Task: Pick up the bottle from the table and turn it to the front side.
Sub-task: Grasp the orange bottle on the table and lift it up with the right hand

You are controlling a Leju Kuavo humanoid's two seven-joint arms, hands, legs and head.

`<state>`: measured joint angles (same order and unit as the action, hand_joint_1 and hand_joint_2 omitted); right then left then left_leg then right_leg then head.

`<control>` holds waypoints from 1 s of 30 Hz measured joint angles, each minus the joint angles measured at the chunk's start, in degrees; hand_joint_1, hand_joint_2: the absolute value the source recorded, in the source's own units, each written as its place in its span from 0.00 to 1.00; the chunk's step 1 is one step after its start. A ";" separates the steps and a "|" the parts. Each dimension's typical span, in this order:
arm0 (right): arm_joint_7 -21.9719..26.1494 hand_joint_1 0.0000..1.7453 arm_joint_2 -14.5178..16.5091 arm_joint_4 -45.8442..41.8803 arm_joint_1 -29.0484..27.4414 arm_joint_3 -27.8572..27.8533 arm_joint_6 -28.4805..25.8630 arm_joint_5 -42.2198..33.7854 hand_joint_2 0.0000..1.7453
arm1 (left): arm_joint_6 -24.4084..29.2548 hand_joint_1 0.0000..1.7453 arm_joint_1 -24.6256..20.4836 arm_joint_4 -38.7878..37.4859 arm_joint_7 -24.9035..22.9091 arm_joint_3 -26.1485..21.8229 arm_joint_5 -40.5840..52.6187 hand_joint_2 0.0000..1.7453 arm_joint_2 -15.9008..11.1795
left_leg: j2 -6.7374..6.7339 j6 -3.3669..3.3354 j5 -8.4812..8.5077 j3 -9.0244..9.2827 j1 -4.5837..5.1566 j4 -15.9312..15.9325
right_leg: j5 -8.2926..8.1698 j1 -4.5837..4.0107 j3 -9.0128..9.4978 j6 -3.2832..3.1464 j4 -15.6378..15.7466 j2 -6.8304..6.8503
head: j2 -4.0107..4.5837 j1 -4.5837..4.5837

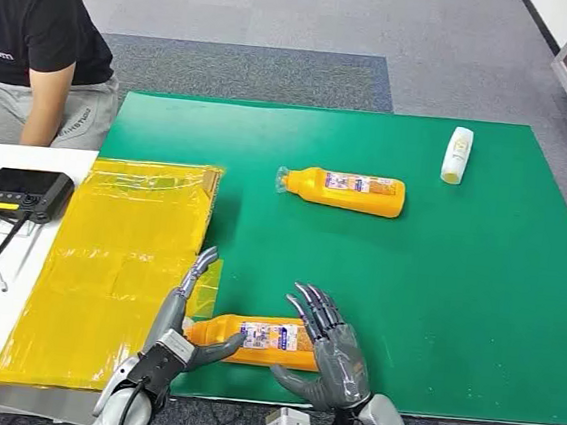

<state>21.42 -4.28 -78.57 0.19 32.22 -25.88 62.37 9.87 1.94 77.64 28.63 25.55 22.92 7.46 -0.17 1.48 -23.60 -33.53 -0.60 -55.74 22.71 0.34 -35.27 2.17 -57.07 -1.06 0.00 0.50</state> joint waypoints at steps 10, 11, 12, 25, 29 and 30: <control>-1.15 0.00 -2.95 3.41 2.40 1.27 8.07 -1.99 1.00 | -0.64 0.00 -0.39 -0.79 0.34 -0.13 0.08 1.00 0.14 | 0.01 -0.01 0.00 0.00 0.02 0.00 | -0.01 0.02 0.00 0.01 0.00 0.00 | 0.00 -0.01; -1.19 0.00 -3.38 3.46 2.49 1.39 8.63 -2.16 1.00 | -0.65 0.00 -0.39 -0.84 0.40 -0.15 0.08 1.00 0.14 | 0.01 -0.01 0.00 0.00 0.02 0.00 | -0.01 0.02 0.00 0.01 0.00 0.00 | 0.00 -0.01; -1.20 0.00 -3.80 3.50 2.55 1.50 9.10 -2.33 1.00 | -0.66 0.00 -0.38 -0.89 0.45 -0.16 0.08 1.00 0.14 | 0.01 -0.02 -0.01 0.00 0.02 0.00 | 0.00 0.02 0.00 0.02 0.00 0.01 | 0.00 0.00; -1.08 0.00 -6.12 4.36 4.05 2.74 15.03 -5.14 1.00 | -1.48 0.00 -0.45 -1.24 1.03 -0.23 0.91 1.00 0.16 | 0.01 -0.06 -0.03 0.00 0.02 0.00 | 0.00 0.03 0.01 0.03 0.00 0.00 | 0.00 0.00; -0.98 0.00 -6.48 4.84 5.00 2.99 16.22 -5.76 1.00 | -1.56 0.00 -0.46 -1.38 1.04 -0.20 1.00 1.00 0.22 | 0.01 -0.06 -0.03 0.01 0.02 0.00 | 0.00 0.04 0.01 0.03 0.00 0.00 | 0.00 0.00; -0.98 0.00 -6.56 4.95 5.26 3.09 16.54 -5.87 1.00 | -1.56 0.00 -0.46 -1.42 1.06 -0.19 1.00 1.00 0.23 | 0.00 -0.06 -0.03 0.01 0.02 0.00 | 0.00 0.04 0.01 0.03 0.00 0.00 | 0.00 0.00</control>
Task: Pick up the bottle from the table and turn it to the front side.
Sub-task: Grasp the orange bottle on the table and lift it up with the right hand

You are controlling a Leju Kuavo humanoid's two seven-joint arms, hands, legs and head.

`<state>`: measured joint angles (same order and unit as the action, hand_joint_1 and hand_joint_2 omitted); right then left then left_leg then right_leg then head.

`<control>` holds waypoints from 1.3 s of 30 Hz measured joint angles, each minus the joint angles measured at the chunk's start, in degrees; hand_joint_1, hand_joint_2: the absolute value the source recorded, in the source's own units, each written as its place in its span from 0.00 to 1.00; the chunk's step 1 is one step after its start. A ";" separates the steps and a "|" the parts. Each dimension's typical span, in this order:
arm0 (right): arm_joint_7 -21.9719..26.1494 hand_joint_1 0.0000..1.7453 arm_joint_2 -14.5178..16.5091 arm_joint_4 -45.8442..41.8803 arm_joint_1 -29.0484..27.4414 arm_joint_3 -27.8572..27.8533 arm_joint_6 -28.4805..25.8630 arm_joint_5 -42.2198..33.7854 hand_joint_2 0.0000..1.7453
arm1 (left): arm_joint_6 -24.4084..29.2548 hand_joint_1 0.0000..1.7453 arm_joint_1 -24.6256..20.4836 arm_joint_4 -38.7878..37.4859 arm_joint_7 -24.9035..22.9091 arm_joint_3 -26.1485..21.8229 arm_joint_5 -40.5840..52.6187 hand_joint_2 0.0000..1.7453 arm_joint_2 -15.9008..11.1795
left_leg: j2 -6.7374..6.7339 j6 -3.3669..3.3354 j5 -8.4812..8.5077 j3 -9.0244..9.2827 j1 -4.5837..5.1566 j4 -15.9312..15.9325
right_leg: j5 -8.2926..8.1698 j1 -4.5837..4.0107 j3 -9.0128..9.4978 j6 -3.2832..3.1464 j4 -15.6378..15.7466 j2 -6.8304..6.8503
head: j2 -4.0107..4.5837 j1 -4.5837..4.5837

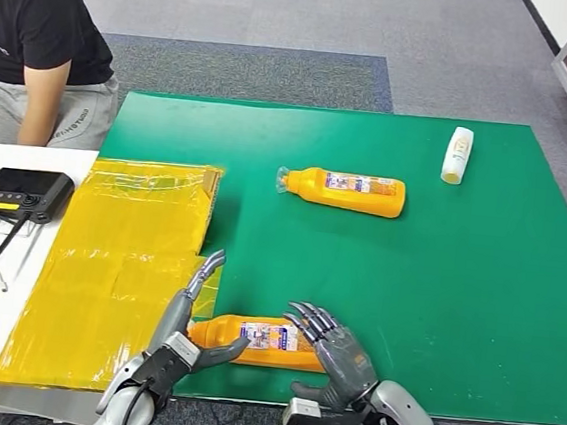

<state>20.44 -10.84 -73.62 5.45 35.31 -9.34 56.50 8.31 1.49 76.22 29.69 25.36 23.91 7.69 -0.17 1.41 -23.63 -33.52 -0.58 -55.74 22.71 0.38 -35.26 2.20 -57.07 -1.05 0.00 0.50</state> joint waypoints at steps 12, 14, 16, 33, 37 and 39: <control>-1.21 0.00 -0.23 0.39 2.68 2.57 3.10 -1.50 1.00 | 0.11 0.00 0.21 -0.54 0.24 0.30 0.00 1.00 0.02 | -0.01 0.00 -0.01 0.00 0.00 0.00 | 0.00 0.00 0.00 0.00 0.00 -0.01 | 0.00 0.00; -1.51 0.00 -0.27 0.65 3.60 3.15 4.24 -1.90 1.00 | 0.18 0.00 0.21 -0.58 0.46 0.43 0.01 1.00 0.02 | -0.01 0.00 -0.01 0.01 0.00 0.00 | 0.00 0.00 0.00 0.00 0.00 -0.01 | 0.00 0.00; -1.99 0.00 -0.40 1.18 5.08 3.98 5.94 -2.68 1.00 | 0.27 0.00 0.18 -0.59 0.76 0.52 0.03 1.00 0.02 | -0.02 0.01 0.00 0.03 0.00 0.00 | -0.01 0.00 0.00 -0.01 0.00 -0.02 | 0.00 -0.01; -7.27 0.00 -3.27 13.25 25.22 17.28 23.26 -14.46 1.00 | 3.34 0.00 -1.55 -2.33 2.08 1.48 -0.09 1.00 -0.63 | -0.02 -0.02 0.23 0.17 0.00 0.00 | -0.25 0.00 0.12 0.02 0.00 -0.04 | 0.00 -0.01; -7.43 0.00 -3.99 14.73 27.43 20.31 24.15 -15.67 1.00 | 4.14 0.00 -1.59 -2.56 2.09 1.48 -0.44 1.00 -1.12 | -0.01 -0.03 0.24 0.16 0.01 -0.01 | -0.26 0.01 0.12 0.03 0.00 -0.04 | 0.00 0.00; -7.43 0.00 -4.23 15.12 28.13 21.52 24.09 -16.23 1.00 | 4.21 0.00 -1.61 -2.58 2.09 1.48 -0.50 1.00 -1.37 | -0.01 -0.03 0.24 0.16 0.01 -0.01 | -0.26 0.01 0.12 0.03 0.00 -0.03 | 0.00 0.00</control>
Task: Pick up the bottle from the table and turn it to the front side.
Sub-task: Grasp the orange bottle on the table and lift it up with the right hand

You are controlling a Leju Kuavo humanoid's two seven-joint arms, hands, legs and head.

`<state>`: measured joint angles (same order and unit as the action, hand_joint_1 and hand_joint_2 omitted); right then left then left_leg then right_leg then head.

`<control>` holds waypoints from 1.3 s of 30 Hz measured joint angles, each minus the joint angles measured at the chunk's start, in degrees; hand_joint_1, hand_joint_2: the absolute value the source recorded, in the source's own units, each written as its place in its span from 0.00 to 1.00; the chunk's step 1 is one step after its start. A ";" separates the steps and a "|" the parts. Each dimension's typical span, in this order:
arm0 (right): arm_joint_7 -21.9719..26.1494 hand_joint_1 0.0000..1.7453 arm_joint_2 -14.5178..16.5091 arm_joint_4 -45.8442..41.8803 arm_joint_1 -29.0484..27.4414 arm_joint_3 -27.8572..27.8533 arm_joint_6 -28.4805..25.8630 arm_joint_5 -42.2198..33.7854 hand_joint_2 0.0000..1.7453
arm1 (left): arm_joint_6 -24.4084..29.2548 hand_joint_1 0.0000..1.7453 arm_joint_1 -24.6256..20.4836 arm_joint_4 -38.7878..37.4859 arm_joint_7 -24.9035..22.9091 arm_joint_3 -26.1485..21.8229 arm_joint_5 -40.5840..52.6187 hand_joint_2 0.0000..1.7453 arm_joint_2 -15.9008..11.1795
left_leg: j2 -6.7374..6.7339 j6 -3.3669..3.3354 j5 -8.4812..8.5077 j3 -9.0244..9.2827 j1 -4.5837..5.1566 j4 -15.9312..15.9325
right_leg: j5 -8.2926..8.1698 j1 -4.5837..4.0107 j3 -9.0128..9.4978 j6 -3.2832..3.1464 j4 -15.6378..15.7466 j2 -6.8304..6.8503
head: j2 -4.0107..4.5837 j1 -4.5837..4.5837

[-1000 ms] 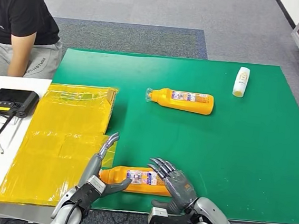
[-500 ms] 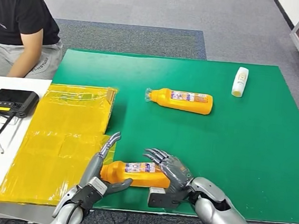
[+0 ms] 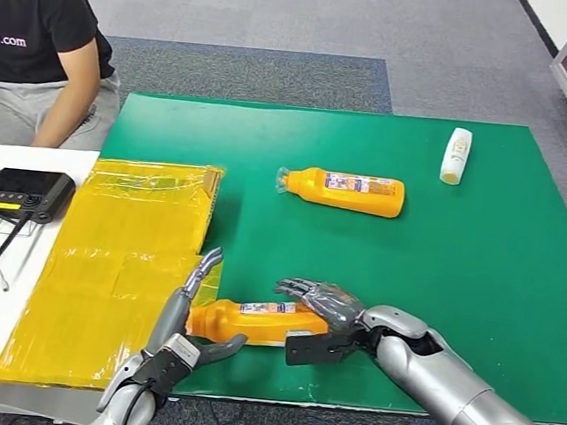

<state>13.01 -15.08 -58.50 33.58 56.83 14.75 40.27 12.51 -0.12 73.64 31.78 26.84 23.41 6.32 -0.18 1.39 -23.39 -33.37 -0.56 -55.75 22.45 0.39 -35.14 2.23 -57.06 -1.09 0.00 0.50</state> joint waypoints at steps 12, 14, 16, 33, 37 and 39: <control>0.07 0.00 -0.50 0.36 0.82 3.87 -3.91 -1.41 1.00 | 0.10 0.00 0.06 0.00 -0.02 -0.02 0.00 1.00 -1.13 | 0.00 0.02 0.01 0.02 0.00 0.00 | -0.03 0.00 0.01 -0.03 0.00 -0.01 | 0.00 -0.01; 0.16 0.00 -0.57 0.32 0.81 4.23 -4.61 -1.57 1.00 | 0.10 0.00 0.08 0.00 -0.02 -0.02 0.00 1.00 -1.18 | 0.00 0.03 0.02 0.03 0.00 0.00 | -0.04 0.00 0.01 -0.04 0.00 -0.01 | 0.00 0.00; 0.21 0.00 -0.72 0.07 0.72 4.53 -5.25 -1.78 1.00 | 0.08 0.00 0.09 0.00 -0.02 -0.03 0.00 1.00 -1.21 | 0.00 0.03 0.02 0.03 0.00 0.00 | -0.05 0.00 0.00 -0.03 0.00 -0.01 | 0.00 0.00; 1.30 0.00 -3.28 -7.44 -7.09 2.62 -14.58 2.63 1.00 | -1.47 0.00 -0.28 0.00 -0.02 -0.02 0.27 1.00 -1.00 | 0.00 0.01 -0.01 -0.02 0.00 0.00 | -0.02 -0.01 -0.05 -0.02 0.01 0.00 | 0.00 -0.01; 1.46 0.00 -3.48 -9.72 -11.07 -0.26 -17.01 4.74 1.00 | -2.16 0.00 -0.33 0.00 -0.02 -0.02 0.66 1.00 -0.84 | 0.00 0.01 -0.04 -0.03 0.00 0.00 | 0.01 0.00 -0.04 0.00 0.01 0.00 | 0.00 0.00; 1.64 0.00 -3.48 -10.87 -13.15 -1.94 -17.83 5.55 1.00 | -2.37 0.00 -0.35 0.00 -0.04 -0.02 0.88 1.00 -0.72 | 0.01 0.01 -0.04 -0.04 0.00 0.00 | 0.02 0.00 -0.04 0.01 0.01 0.00 | 0.00 0.00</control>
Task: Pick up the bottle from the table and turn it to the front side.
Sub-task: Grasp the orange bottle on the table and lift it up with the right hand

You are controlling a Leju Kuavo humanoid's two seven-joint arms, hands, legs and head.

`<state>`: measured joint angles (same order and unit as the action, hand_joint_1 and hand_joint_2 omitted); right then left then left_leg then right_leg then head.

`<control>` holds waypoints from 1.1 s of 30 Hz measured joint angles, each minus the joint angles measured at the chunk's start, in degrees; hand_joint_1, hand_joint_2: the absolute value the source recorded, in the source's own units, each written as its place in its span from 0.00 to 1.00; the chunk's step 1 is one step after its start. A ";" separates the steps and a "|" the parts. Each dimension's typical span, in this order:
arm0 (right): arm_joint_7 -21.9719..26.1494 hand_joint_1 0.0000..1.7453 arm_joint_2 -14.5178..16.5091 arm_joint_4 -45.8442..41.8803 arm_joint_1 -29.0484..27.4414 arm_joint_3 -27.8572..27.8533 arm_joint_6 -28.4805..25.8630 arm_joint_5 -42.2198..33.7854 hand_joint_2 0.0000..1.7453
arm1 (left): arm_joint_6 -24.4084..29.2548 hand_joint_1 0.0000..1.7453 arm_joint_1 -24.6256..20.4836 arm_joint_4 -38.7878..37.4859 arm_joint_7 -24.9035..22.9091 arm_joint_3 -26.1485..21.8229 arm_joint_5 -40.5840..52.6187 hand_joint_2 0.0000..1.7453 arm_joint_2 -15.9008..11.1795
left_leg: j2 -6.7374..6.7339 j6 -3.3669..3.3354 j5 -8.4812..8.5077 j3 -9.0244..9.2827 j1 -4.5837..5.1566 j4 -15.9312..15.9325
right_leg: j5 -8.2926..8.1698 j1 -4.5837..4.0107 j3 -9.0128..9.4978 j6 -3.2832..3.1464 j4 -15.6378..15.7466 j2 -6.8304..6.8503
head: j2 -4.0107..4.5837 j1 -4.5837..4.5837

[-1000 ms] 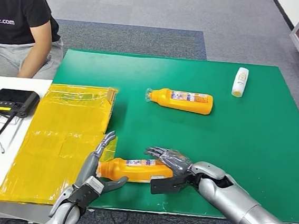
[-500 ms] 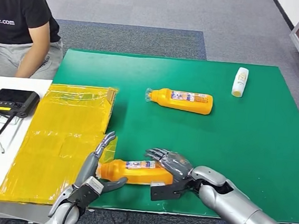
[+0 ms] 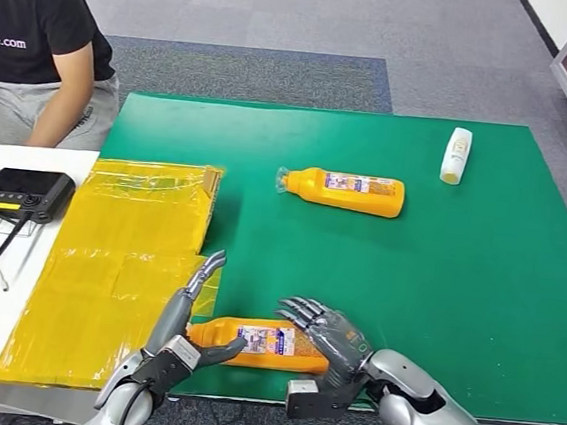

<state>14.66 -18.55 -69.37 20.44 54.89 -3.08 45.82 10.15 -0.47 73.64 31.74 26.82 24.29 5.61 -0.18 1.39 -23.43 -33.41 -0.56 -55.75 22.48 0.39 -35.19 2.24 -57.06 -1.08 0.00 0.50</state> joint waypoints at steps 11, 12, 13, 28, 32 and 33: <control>0.68 0.00 0.22 -3.41 -5.25 -5.31 -0.24 3.56 1.00 | -1.01 0.00 -0.53 0.00 -0.22 0.00 0.52 1.00 0.42 | 0.00 -0.01 -0.01 -0.02 0.00 0.00 | 0.00 0.02 -0.01 0.00 0.00 0.00 | 0.00 -0.01; 0.76 0.00 0.31 -3.45 -5.31 -5.54 -0.03 3.76 1.00 | -1.08 0.00 -0.58 0.00 -0.22 0.00 0.52 1.00 0.46 | 0.00 -0.01 -0.01 -0.03 0.00 0.00 | 0.00 0.02 -0.01 0.00 0.00 0.00 | 0.00 -0.01; 0.84 0.00 0.39 -3.46 -5.30 -5.71 0.21 3.93 1.00 | -1.13 0.00 -0.64 0.00 -0.22 0.00 0.53 1.00 0.51 | 0.00 -0.01 -0.01 -0.04 0.01 0.00 | 0.00 0.02 -0.01 0.00 0.00 0.00 | 0.00 -0.01; 2.96 0.98 2.06 -1.41 -1.22 -4.78 2.81 3.60 1.00 | -0.48 0.00 -0.93 -0.15 -0.22 -0.11 0.85 1.00 0.71 | 0.00 -0.02 0.02 -0.13 0.02 0.00 | -0.01 0.03 -0.07 0.01 0.00 0.02 | 0.00 0.00; 3.48 1.00 2.88 -0.62 -0.79 -4.54 1.11 3.28 1.00 | -0.49 0.00 -0.93 -0.22 -0.22 -0.11 0.85 1.00 0.71 | 0.01 -0.02 0.02 -0.13 0.02 0.00 | -0.01 0.03 -0.08 0.00 0.00 0.02 | 0.00 0.00; 3.49 1.00 3.16 -0.47 -0.84 -4.53 0.61 3.32 1.00 | -0.49 0.00 -0.93 -0.22 -0.22 -0.12 0.85 1.00 0.71 | 0.00 -0.02 0.02 -0.13 0.02 0.00 | -0.01 0.03 -0.09 0.00 0.00 0.02 | 0.00 0.00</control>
<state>18.14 -15.39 -69.84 19.60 50.36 -2.47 49.13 9.66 -1.40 73.42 31.52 26.70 25.14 6.32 -0.17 1.37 -23.42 -33.54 -0.54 -55.75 22.47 0.42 -35.27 2.24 -57.06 -1.06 0.00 0.50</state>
